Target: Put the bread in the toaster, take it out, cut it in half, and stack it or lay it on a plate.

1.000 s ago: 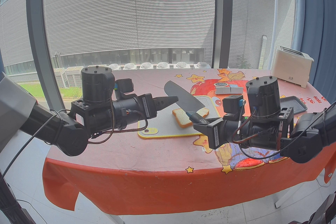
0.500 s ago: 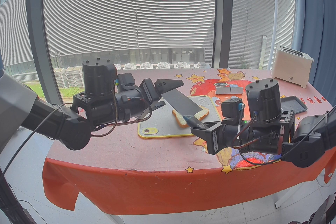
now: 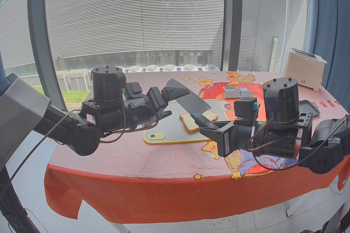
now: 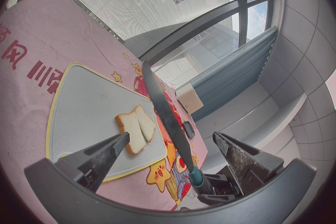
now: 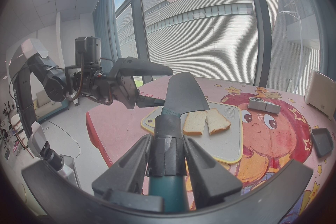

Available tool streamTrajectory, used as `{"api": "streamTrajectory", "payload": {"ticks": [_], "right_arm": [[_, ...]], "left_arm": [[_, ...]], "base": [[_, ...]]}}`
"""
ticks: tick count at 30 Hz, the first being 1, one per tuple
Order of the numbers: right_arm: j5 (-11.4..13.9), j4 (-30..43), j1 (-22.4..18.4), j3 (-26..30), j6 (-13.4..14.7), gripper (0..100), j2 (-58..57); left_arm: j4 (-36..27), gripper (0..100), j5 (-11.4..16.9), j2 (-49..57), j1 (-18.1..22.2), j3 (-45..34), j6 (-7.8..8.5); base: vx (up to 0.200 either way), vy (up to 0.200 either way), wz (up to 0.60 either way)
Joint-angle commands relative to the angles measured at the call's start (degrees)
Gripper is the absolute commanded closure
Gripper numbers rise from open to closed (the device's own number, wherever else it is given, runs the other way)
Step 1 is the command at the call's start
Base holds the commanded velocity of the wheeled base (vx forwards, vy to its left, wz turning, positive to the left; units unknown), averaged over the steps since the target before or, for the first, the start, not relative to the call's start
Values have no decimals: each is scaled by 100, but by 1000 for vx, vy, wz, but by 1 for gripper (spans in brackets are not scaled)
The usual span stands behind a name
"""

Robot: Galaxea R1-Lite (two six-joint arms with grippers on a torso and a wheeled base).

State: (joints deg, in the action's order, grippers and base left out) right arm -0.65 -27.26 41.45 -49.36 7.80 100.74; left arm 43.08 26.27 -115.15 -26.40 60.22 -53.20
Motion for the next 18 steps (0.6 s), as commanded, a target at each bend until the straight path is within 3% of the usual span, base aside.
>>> {"api": "streamTrajectory", "payload": {"ticks": [1,3,6,7,9,13,14,15,18], "right_arm": [[3,-148,56,84,11,100,-28],[3,-201,83,155,11,100,-11],[3,-236,135,164,11,100,16],[3,-236,171,164,20,100,16],[3,-236,171,181,11,100,7],[3,-236,171,181,11,100,7],[3,-236,171,181,11,100,7],[3,-236,171,181,11,100,-2],[3,-236,171,181,11,100,-11]], "left_arm": [[7,0,1,19,-5,34,-59],[-2,0,10,19,-14,104,-156],[-2,0,10,2,-5,201,-542],[7,0,10,-25,4,253,-903],[7,0,54,-42,13,271,-1149],[245,0,256,-42,109,236,-1351],[245,0,256,-42,109,236,-1351],[412,0,247,-60,109,244,-1518],[491,0,247,-69,118,218,-1623]], "base": [[0,0,0],[0,0,0],[0,0,0],[0,0,0],[0,0,0],[0,0,0],[0,0,0],[0,0,0],[0,0,0]]}}
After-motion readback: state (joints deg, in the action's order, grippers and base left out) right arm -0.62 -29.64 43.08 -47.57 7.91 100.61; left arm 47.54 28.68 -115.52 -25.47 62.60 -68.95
